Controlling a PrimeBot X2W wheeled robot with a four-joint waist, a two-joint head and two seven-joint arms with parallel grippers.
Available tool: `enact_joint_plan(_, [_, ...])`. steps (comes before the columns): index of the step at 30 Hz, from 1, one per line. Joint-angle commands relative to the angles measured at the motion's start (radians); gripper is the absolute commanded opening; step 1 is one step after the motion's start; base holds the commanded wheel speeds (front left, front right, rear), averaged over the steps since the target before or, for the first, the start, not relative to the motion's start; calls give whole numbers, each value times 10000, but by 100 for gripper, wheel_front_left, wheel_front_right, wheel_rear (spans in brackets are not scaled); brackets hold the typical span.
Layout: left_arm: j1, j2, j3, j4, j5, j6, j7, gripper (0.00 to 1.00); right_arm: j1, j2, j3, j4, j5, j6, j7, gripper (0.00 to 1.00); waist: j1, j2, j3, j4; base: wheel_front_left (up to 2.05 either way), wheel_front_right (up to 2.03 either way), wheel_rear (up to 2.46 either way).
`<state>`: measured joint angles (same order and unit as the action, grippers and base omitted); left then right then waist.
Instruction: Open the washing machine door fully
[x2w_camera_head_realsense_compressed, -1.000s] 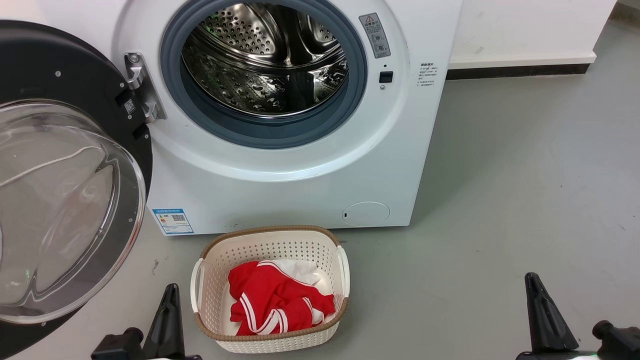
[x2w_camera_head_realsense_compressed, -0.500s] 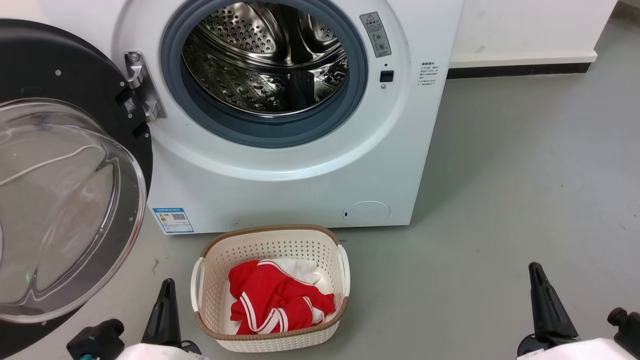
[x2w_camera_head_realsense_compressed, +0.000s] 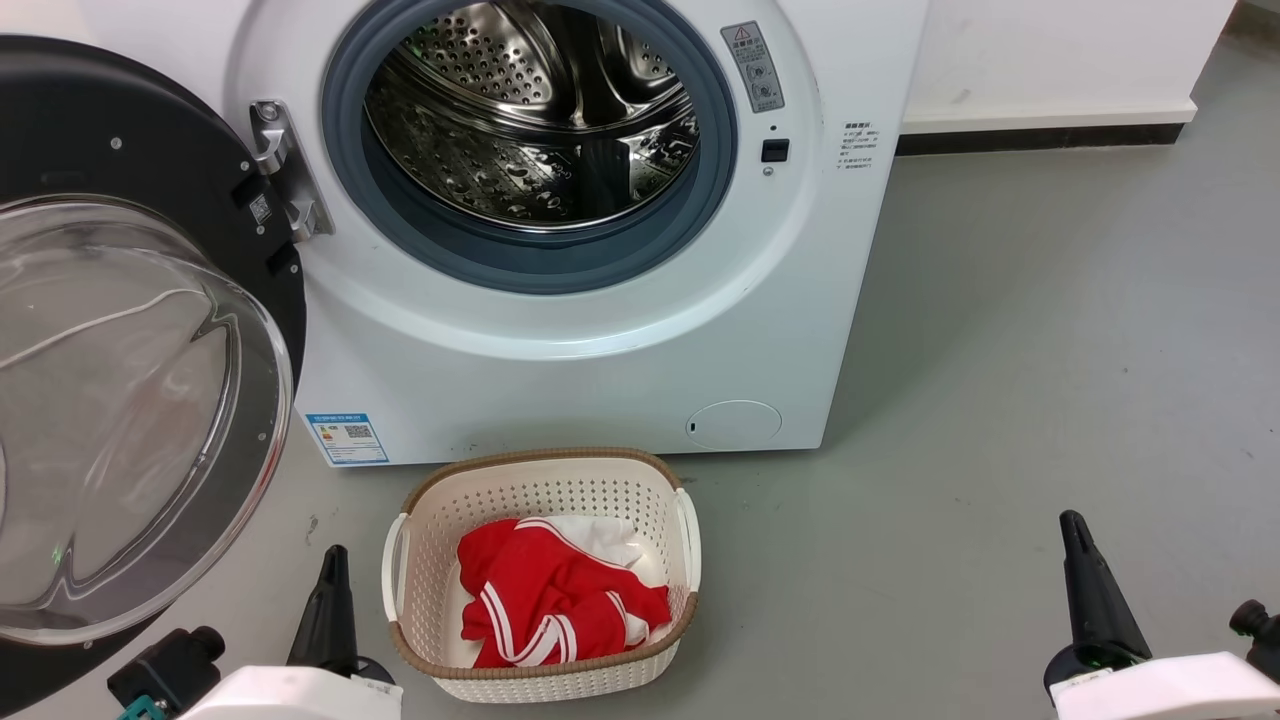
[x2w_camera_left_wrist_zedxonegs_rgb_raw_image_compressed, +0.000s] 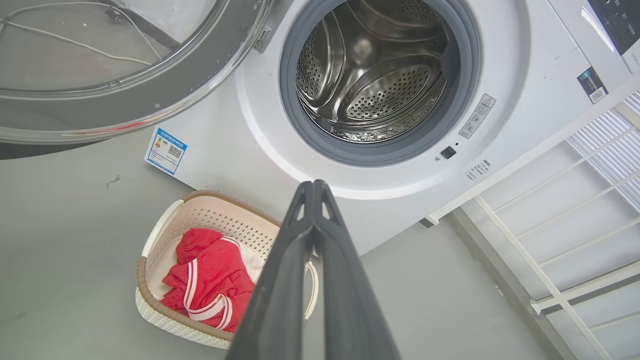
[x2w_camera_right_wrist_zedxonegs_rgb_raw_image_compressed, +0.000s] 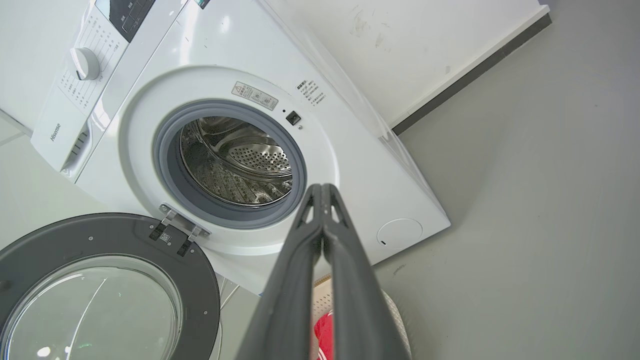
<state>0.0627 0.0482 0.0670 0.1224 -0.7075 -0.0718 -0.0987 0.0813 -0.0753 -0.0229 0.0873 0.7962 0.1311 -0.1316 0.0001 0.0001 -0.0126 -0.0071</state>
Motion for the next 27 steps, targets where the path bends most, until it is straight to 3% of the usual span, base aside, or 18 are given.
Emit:
enact_joint_plan(1, [-286, 17, 29, -76, -322, -80, 63, 0, -271, -89, -15, -46, 326, -1, 48, 0, 0, -1, 2, 1, 0, 0, 0])
enact_joint_plan(27, [-906, 23, 227, 468, -3931, -296, 926, 0, -970, -126, -161, 611, 3762, -2, 872, 0, 0, -1, 53, 24, 0, 0, 0])
